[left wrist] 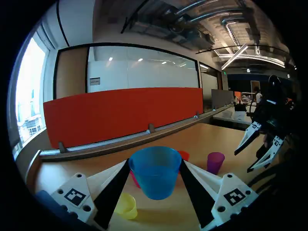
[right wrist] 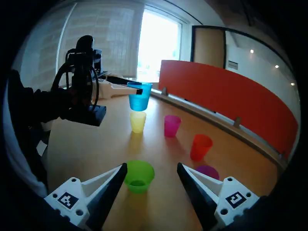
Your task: Pour water
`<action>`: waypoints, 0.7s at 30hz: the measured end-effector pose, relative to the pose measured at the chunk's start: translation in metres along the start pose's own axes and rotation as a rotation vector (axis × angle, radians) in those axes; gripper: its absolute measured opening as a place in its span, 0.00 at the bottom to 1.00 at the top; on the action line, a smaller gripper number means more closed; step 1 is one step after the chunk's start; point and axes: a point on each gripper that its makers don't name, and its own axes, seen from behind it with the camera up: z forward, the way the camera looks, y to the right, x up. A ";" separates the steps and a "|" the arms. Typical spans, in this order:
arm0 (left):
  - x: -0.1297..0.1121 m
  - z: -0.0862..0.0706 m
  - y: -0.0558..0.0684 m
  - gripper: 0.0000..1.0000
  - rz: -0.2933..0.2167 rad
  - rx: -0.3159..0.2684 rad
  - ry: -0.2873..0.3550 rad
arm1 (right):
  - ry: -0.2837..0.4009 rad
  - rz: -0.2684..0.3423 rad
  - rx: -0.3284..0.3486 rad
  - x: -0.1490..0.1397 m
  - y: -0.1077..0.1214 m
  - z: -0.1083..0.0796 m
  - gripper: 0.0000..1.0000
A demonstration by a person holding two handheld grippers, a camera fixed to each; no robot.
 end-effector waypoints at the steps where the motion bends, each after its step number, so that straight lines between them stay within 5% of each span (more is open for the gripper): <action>1: 0.001 -0.001 0.000 0.89 0.000 -0.001 0.001 | 0.000 -0.001 0.004 0.000 -0.001 0.001 1.00; 21: 0.013 -0.013 0.002 0.89 0.006 -0.018 0.009 | -0.070 -0.016 0.075 -0.021 -0.006 0.019 1.00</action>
